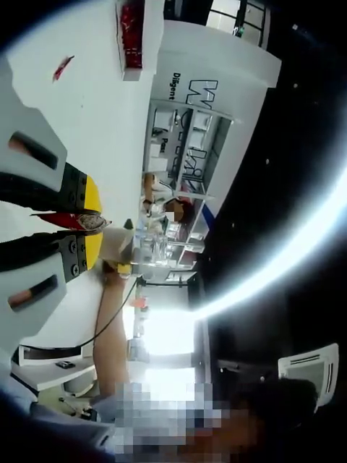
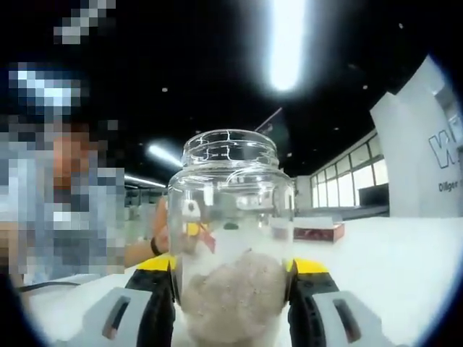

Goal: Tear open the coffee pouch, take out the coffee, and pour the coffee from the pouch into the cup

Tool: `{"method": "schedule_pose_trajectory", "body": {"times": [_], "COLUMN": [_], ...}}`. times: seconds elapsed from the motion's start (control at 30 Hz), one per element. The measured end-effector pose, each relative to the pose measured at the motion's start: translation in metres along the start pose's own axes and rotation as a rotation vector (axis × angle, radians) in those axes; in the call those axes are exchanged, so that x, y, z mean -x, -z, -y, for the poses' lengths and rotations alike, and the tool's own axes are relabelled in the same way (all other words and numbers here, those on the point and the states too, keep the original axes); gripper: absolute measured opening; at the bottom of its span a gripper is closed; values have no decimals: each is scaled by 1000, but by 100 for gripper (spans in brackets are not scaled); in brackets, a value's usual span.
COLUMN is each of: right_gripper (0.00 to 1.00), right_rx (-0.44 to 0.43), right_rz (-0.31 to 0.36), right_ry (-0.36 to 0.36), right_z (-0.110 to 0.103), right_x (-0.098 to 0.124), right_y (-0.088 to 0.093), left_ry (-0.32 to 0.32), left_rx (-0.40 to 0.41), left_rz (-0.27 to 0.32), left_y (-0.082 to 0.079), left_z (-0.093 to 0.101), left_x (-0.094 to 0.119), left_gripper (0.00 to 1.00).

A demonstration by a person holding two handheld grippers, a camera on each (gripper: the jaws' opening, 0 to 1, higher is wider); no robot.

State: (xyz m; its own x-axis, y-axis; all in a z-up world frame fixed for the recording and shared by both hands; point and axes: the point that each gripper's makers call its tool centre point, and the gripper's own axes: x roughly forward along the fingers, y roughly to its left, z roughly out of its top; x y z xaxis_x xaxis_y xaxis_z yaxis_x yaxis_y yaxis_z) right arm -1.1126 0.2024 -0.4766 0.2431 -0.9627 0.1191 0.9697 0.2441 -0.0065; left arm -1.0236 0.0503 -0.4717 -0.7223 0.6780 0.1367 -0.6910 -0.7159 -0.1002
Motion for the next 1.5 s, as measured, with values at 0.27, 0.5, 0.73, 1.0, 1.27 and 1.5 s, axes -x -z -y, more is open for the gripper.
{"method": "schedule_pose_trajectory", "body": {"times": [0.27,0.5,0.73,1.0,1.27,1.5], "right_gripper": [61,59,57,57,56,56], "right_rx": [-5,1,-23,-23,-21,-22], "right_rz": [-4,-8,-4,-11,-15,-20], "right_ry": [-46,-62,-85,-136,-153,-170], "right_z": [-10,-18,-24,-36,-40,-45], "right_x": [-5,-9,-14,-32,-34,-39], "right_y": [0,0,-1,2,2,3], "left_ry": [-1,-1,-1,0,2,2], "left_rx": [-1,-2,-3,-5,-5,-6], "left_rz": [2,2,3,5,5,5], "left_y": [0,-1,-2,-3,-3,-3], "left_z": [-1,-2,-3,-3,-2,-3], "left_x": [1,1,1,2,2,1], "left_gripper": [11,11,11,11,11,11]}}
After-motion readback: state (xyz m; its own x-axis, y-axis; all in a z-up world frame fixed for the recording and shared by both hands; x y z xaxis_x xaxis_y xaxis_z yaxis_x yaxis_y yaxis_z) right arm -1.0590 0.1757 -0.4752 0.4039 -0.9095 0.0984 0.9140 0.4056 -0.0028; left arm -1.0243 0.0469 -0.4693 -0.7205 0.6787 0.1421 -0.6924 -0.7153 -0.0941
